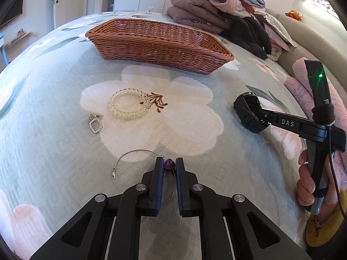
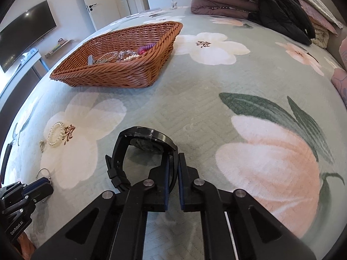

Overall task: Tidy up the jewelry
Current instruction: 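Carry the bangle and watch into the basket and open both tools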

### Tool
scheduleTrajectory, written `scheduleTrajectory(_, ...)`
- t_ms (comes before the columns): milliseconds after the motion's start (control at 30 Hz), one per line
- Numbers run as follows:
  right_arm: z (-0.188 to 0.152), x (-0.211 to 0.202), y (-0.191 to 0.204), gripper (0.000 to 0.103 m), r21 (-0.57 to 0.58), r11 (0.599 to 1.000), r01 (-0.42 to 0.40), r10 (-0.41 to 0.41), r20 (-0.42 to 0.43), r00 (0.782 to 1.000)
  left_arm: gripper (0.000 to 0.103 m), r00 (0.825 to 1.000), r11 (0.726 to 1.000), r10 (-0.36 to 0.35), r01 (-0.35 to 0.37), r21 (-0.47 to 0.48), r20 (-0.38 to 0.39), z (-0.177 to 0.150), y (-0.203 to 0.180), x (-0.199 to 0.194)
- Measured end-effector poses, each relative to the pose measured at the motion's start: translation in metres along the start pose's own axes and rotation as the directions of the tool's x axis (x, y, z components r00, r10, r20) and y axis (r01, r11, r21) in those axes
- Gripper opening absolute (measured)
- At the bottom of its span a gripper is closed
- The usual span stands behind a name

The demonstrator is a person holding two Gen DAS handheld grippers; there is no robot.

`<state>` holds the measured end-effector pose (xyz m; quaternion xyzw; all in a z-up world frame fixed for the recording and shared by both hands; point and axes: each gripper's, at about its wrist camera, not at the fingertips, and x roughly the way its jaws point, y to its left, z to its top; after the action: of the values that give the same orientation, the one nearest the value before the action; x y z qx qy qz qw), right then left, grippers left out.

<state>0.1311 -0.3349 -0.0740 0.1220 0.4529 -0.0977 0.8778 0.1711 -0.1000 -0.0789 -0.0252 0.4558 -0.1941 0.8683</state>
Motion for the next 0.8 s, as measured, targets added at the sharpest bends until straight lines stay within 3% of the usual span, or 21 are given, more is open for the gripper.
scheduleTrajectory(400,-0.004,-0.009,0.007,0.006,-0.023,1.000,-0.006,0.006,0.022,1.000,0.010,0.993,0.988,-0.115,0.114,0.103,0.009,-0.004,-0.004,-0.025)
scheduleTrajectory(800,-0.004,-0.023,0.012,0.006,-0.037,0.999,-0.013,0.015,0.055,0.998,0.010,0.988,0.974,-0.149,0.139,0.180,0.047,-0.005,-0.008,-0.054)
